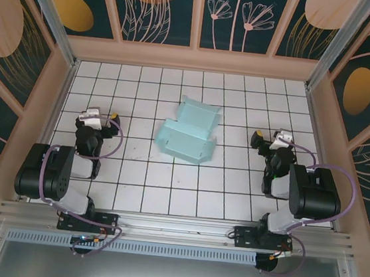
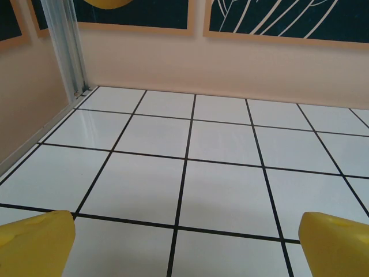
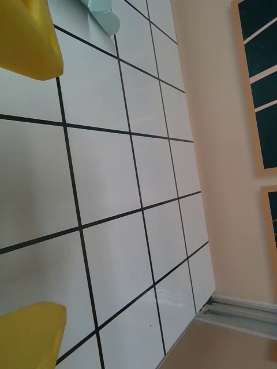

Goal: Fold the paper box

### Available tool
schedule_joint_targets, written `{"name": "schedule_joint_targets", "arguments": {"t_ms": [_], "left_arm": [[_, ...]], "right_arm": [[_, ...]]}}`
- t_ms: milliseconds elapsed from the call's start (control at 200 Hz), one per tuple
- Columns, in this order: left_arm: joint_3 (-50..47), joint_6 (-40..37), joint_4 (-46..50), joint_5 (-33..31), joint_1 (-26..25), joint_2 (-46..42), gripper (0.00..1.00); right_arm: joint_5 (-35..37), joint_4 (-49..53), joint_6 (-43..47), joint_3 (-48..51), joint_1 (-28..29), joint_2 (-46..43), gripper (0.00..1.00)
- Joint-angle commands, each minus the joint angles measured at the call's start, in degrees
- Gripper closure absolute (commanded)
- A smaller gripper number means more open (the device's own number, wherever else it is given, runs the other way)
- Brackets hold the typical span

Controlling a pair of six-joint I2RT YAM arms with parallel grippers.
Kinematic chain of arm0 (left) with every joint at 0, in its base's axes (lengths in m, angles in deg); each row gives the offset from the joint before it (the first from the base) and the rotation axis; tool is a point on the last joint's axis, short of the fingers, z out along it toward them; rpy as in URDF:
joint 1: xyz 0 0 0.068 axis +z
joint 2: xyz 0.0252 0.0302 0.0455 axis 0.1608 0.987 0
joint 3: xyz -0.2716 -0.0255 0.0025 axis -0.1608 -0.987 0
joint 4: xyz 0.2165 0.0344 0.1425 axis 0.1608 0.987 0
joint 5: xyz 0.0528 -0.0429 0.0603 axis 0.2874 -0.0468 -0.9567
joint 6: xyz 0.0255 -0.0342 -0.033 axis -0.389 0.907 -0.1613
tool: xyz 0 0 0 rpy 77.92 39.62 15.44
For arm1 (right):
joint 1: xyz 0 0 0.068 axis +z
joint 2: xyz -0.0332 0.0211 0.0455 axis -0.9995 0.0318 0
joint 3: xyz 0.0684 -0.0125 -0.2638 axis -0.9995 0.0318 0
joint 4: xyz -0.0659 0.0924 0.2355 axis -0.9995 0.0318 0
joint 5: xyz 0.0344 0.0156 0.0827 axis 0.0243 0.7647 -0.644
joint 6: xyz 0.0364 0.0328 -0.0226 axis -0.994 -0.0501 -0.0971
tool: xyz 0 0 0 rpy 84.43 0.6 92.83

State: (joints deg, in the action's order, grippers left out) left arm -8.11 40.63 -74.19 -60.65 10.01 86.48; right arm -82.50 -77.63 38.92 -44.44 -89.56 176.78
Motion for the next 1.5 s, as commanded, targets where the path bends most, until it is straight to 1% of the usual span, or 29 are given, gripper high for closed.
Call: {"name": "schedule_joint_targets", "arguments": {"t_ms": [0, 400, 415, 465, 766, 831, 896, 961, 1011, 1066, 1131, 1201, 1251, 1316, 1366, 1426, 1491], "left_arm": [[0.7, -0.6, -1.8, 0.9, 0.1, -0.1, 0.01], [0.7, -0.6, -1.8, 1.0, 0.1, 0.0, 0.01], [0.7, -0.6, -1.7, 0.9, 0.1, 0.0, 0.01], [0.7, -0.6, -1.8, 0.9, 0.1, -0.1, 0.01], [0.6, -0.6, -2.0, 0.7, 0.1, -0.2, 0.01], [1.7, -0.8, 0.6, 0.9, 0.1, -1.4, 0.01], [3.7, -1.3, 5.6, 2.1, 0.1, -3.3, 0.01], [6.5, -0.9, 13.5, -0.1, -0.4, -6.0, 0.01], [8.0, -0.6, 18.3, -2.1, -1.1, -8.3, 0.01], [9.0, -0.6, 20.8, -3.9, -2.3, -11.0, 0.01], [10.5, 1.7, 22.7, -2.9, -2.8, -12.7, 0.01], [14.0, 6.7, 27.5, -1.9, -3.3, -13.2, 0.01], [16.6, 9.8, 30.5, -0.4, -4.0, -12.8, 0.01], [19.2, 13.1, 32.1, 2.5, -5.3, -11.3, 0.01], [22.9, 15.8, 36.1, 7.3, -5.4, -9.1, 0.01], [27.6, 15.6, 40.5, 12.7, -6.2, -6.1, 0.01], [30.1, 14.0, 42.1, 15.3, -7.6, -3.6, 0.01]], "right_arm": [[1.4, -3.5, -0.2, -0.5, 0.2, 0.4, 0.01], [0.9, -3.0, -0.1, -0.6, -0.3, 0.3, 0.01], [-0.5, -3.0, 0.1, -0.6, -0.3, 0.4, 0.01], [-1.3, -2.8, 0.1, -0.7, -0.3, 0.3, 0.01], [-1.3, -2.6, 0.0, -0.8, -0.5, 0.2, 0.01], [-0.7, -3.1, -0.3, -0.5, -0.5, -0.1, 0.01], [-0.3, -2.6, -0.3, 0.0, -0.5, -2.1, 0.01], [0.2, 2.3, -0.2, -1.1, -0.2, -5.3, 0.01], [0.4, 9.6, 0.0, -3.6, 0.3, -8.5, 0.01], [2.8, 18.3, -0.6, -7.3, 1.2, -11.6, 0.01], [3.1, 25.0, -1.9, -10.9, 2.0, -13.6, 0.01], [2.8, 31.7, -4.1, -15.3, 3.1, -14.3, 0.01], [2.2, 35.0, -5.6, -17.7, 4.5, -14.6, 0.01], [1.4, 36.7, -6.0, -19.4, 7.1, -14.6, 0.01], [1.4, 37.4, -5.8, -20.5, 9.5, -14.0, 0.01], [2.3, 37.8, -6.1, -21.5, 12.6, -12.9, 0.01], [2.0, 39.2, -8.3, -23.2, 14.9, -11.1, 0.01]]}}
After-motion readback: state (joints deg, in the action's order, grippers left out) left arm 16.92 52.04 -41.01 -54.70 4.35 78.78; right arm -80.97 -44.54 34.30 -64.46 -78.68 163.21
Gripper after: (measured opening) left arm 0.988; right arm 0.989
